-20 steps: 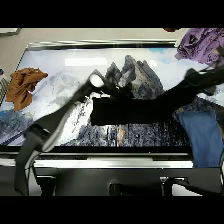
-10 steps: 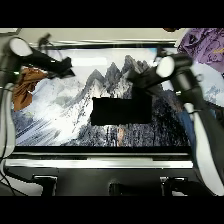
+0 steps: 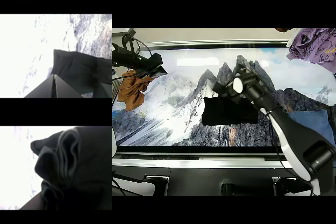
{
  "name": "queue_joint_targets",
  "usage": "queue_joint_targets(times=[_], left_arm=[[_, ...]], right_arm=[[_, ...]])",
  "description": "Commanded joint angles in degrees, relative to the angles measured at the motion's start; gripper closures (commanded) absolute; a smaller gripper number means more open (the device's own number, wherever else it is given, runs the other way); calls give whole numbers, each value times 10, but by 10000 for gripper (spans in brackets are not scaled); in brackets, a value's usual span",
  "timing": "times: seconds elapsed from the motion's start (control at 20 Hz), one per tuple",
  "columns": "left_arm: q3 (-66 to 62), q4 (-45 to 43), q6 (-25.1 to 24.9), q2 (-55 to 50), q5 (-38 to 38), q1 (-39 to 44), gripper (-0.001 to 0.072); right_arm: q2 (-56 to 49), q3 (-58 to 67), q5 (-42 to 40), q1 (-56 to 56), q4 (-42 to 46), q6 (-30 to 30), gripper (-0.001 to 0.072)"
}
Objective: Fold the clothes and pants, and hang the long-sleeved shirts on hangers.
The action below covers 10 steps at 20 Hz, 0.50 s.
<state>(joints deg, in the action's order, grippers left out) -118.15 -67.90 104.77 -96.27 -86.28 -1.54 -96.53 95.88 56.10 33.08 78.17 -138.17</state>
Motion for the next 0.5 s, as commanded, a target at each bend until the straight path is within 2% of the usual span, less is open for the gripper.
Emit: queue_joint_targets(times=[0.0,0.1,0.25,0.3,0.45], left_arm=[[0,-1,0,1,-3,-4,691],[0,-1,0,1,-3,-4,691],[0,-1,0,1,-3,-4,691],[0,-1,0,1,-3,-4,691],[1,-1,0,1,-3,-4,691]], right_arm=[[-34,0,-31,21,-21,-7,681],[-53,0,-50,24,-22,-7,680],[-72,0,-67,24,-69,28,675],[-73,0,-66,26,-82,50,614],[-65,1,-63,29,-138,136,322]])
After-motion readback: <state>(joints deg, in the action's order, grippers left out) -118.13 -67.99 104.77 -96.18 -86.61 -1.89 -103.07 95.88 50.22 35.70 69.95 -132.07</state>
